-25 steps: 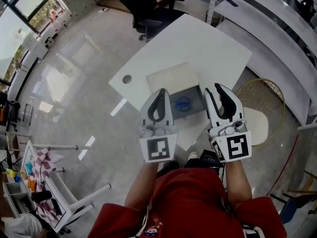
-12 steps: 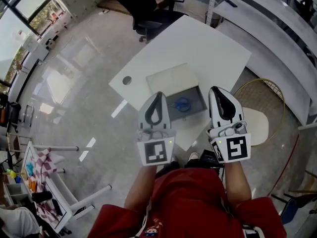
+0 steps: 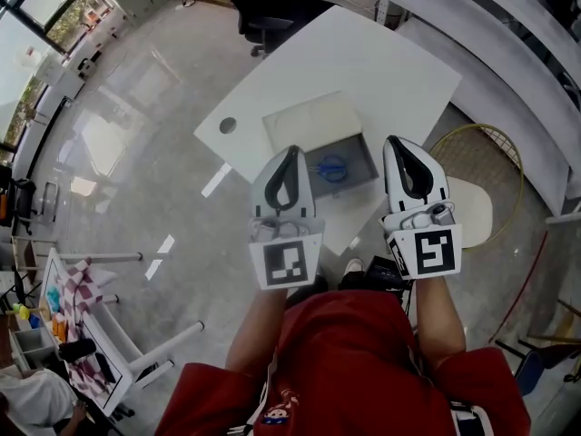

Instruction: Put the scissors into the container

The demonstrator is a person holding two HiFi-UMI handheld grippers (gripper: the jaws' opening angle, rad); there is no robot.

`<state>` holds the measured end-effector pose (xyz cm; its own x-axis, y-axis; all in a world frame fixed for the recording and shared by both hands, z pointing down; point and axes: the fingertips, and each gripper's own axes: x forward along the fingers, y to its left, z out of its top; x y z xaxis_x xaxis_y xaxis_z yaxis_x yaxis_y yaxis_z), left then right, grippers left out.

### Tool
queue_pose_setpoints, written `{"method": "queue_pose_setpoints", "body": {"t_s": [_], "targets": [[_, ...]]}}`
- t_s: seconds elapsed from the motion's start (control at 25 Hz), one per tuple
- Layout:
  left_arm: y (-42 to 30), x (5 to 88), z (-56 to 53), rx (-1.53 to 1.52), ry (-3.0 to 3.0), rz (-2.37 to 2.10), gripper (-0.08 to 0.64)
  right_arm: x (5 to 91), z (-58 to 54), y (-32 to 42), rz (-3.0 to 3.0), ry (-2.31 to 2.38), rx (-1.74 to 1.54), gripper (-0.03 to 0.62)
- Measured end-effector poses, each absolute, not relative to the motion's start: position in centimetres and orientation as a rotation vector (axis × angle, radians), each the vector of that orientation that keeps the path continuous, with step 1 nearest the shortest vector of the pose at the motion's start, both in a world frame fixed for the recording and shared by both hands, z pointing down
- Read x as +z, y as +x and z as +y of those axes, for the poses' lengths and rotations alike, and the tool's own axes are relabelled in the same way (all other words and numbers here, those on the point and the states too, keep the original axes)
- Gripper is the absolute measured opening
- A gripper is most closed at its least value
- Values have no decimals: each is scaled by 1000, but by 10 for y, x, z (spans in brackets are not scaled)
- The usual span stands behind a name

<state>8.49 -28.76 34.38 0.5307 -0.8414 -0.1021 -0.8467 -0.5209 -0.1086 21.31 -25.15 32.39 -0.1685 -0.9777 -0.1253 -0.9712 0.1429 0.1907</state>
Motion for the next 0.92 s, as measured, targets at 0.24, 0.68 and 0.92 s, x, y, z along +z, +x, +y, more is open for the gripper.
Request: {"method": "queue_pose_setpoints", "body": {"t_s": [0.24,0.68,0.92], "targets": [[87,345,-286,59,-2618,1455,9,328,-253,213,-2352,1984,-356,8],[88,347,-290,66,-2613,1477,9,336,-259,222,-2313,2006,-319,8],[88,348,-291,61,-2631,1485,9,338,-261,213,-2310,1962,-334,8]]}}
